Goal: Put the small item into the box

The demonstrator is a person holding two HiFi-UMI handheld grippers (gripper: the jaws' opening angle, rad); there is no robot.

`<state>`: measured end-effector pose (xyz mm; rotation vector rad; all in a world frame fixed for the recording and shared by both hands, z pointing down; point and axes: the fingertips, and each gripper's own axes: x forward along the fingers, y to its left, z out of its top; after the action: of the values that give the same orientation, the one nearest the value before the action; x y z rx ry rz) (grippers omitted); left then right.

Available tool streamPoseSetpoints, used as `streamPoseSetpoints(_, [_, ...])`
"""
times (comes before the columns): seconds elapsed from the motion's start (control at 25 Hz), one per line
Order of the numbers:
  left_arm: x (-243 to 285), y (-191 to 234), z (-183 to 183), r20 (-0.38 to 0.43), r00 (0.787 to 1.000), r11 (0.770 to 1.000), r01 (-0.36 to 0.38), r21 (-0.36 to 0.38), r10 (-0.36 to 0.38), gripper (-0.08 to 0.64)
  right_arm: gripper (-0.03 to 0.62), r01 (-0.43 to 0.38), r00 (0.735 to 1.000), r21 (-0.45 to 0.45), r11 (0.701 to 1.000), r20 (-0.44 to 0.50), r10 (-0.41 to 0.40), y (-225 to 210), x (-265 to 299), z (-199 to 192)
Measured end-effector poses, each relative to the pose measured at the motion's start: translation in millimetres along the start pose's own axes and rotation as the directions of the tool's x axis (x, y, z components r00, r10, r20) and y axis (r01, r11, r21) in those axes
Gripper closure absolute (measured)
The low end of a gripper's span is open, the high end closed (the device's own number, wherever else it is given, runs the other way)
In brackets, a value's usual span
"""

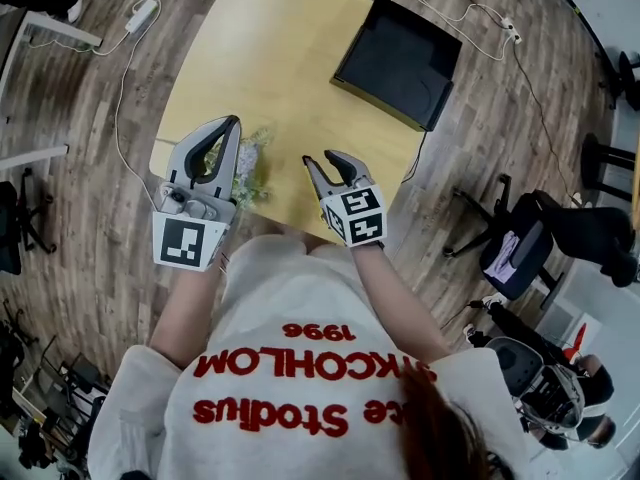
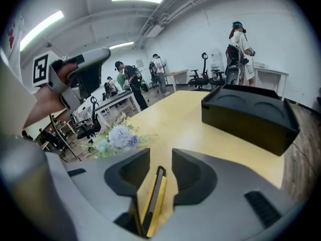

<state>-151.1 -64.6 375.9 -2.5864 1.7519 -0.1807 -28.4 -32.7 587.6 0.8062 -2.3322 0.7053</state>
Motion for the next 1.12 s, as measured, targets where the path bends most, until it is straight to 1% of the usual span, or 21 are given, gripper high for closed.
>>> streamPoseSetpoints(0.16, [0,-9,-10,-0.028,0.999,1.000,0.028,0.011,-0.028,0.554,0.420,0.015,0.996,-0.036,0.999,-0.087,-0.018,5,19,-27])
streamPoseSetpoints(0.32, [3,-18,-19,-0.040,0.999,0.999,0.034,-0.013,-0.034,0.554,0.374,0.035,0.985,-0.056,0.998,-0.167,-0.044,8,27,-53])
streamPoseSetpoints(0.44, [3,-20,-25,-0.056,0.998,0.999,0.039,-0.035,-0.041,0.554,0.351,0.054,0.979,-0.069,0.996,-0.192,-0.066,12,29,-61])
streamPoseSetpoints(0.64, [4,-19,-32,-0.070,0.996,0.998,0.043,-0.050,-0.047,0.554,0.348,0.095,0.973,-0.090,0.991,-0.203,-0.111,12,35,-66])
streamPoseSetpoints(0.72, [4,-18,-34,-0.076,0.996,0.998,0.043,-0.055,-0.047,0.554,0.364,0.118,0.970,-0.099,0.988,-0.202,-0.136,9,35,-66])
streamPoseSetpoints(0.8, [3,-18,-36,-0.082,0.995,0.997,0.043,-0.058,-0.048,0.554,0.416,0.141,0.966,-0.114,0.984,-0.200,-0.161,5,34,-65])
streamPoseSetpoints(1.0, [5,-16,-35,-0.074,0.996,0.996,0.051,-0.071,-0.056,0.554,0.439,0.152,0.965,-0.127,0.980,-0.195,-0.175,1,33,-65])
streamPoseSetpoints(1.12, [5,-15,-33,-0.068,0.996,0.997,0.050,-0.066,-0.055,0.554,0.459,0.145,0.971,-0.095,0.985,-0.175,-0.160,0,32,-63])
